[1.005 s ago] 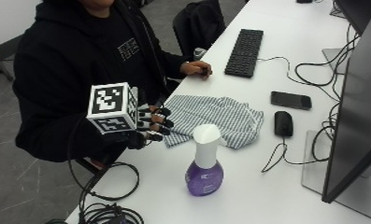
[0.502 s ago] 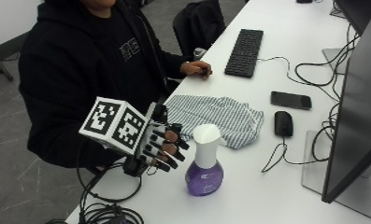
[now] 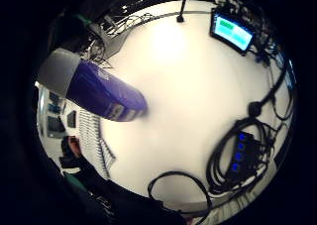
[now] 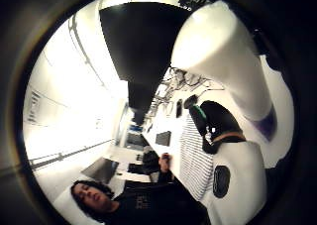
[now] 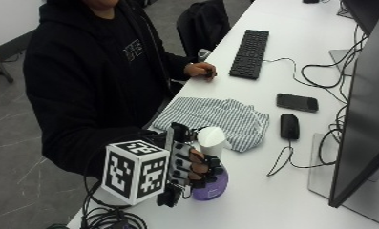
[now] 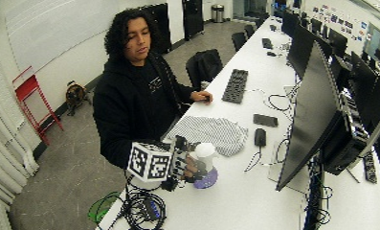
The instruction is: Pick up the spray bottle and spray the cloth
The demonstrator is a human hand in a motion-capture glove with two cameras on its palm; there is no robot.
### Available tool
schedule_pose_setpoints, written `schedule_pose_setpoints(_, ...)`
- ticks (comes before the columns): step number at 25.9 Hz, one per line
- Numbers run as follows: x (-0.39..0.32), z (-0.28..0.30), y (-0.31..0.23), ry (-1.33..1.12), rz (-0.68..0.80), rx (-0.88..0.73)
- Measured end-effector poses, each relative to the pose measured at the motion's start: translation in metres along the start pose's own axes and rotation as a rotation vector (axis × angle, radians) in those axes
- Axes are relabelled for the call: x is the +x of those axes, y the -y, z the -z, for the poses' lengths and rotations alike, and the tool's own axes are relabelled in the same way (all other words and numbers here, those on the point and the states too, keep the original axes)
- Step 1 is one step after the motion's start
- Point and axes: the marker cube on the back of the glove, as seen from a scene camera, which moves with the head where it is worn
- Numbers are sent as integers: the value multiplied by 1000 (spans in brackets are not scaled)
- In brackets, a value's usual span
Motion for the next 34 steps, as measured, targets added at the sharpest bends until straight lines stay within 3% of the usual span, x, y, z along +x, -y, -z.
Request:
schedule_pose_setpoints(11, -1, -38, 25, 448, 58, -82)
schedule_pose_setpoints(19, -6, -58, 31, 450, 195, 54)
schedule_pose_setpoints(34, -26, -62, 49, 473, 230, 41)
